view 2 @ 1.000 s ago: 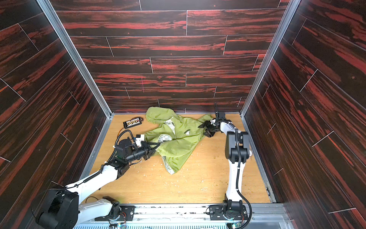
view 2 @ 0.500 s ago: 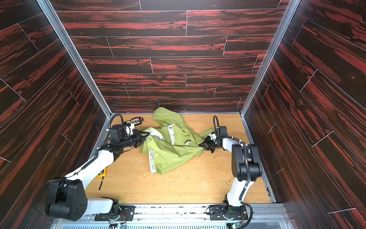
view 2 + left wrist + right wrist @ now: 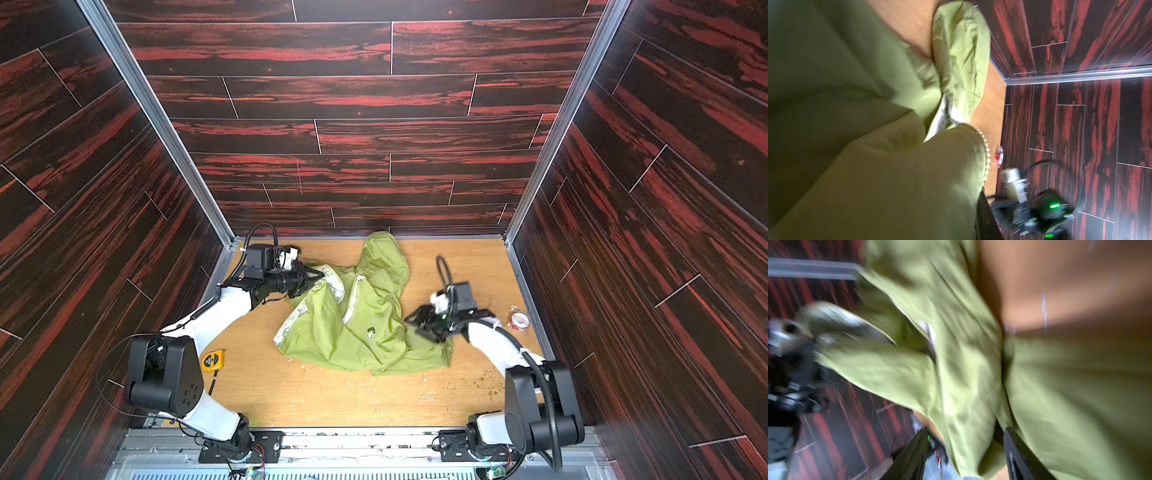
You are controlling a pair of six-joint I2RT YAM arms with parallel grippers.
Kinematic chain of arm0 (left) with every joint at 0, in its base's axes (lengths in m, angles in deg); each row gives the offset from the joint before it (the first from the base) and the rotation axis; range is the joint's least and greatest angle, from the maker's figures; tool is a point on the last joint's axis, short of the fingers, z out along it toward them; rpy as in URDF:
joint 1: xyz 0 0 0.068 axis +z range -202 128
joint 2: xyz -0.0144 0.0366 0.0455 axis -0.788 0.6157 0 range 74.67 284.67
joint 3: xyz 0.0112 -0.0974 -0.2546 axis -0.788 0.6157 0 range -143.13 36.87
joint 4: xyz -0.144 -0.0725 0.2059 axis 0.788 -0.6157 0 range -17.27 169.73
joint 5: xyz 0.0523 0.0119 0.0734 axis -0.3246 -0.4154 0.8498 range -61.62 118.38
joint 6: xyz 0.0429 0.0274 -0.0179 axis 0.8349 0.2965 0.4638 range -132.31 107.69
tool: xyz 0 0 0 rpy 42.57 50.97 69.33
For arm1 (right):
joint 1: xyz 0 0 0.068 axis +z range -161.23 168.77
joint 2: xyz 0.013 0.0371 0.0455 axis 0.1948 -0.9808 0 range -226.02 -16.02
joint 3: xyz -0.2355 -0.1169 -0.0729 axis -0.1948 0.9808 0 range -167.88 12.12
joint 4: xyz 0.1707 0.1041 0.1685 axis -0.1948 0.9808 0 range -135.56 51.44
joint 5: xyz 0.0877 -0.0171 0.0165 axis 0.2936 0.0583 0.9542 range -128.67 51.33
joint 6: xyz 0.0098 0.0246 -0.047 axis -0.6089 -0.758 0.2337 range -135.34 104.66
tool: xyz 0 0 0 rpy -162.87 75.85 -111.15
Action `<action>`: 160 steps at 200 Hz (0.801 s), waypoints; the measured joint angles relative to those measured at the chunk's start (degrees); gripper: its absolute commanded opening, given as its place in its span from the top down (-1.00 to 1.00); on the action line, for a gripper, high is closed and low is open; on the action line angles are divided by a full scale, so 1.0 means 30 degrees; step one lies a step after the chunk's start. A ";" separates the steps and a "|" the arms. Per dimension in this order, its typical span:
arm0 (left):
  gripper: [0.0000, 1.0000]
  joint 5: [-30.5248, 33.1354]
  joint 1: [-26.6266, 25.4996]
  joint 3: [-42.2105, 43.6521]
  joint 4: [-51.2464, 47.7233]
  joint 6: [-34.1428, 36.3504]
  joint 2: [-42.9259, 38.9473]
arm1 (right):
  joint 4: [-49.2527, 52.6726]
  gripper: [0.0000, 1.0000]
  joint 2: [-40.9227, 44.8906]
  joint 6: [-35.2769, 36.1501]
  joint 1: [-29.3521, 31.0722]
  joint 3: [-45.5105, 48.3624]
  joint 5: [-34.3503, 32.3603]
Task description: Zip up the jacket
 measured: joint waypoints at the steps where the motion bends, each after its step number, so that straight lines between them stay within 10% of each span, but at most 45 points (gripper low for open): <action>1: 1.00 0.0022 0.0000 0.0073 -0.0029 0.0000 -0.0051 | 0.0109 -0.30 0.0000 0.0117 -0.0066 -0.0306 -0.0109; 48: 1.00 0.0685 0.0000 0.1719 -0.0758 0.0131 -0.2317 | 0.2390 -0.47 -0.2025 0.1953 0.1086 -0.8167 -0.1610; 160: 1.00 0.1151 0.0000 0.4692 -0.1960 -0.0124 -0.5340 | 0.8881 -0.50 -2.0502 0.1450 0.6113 -2.7766 -0.6368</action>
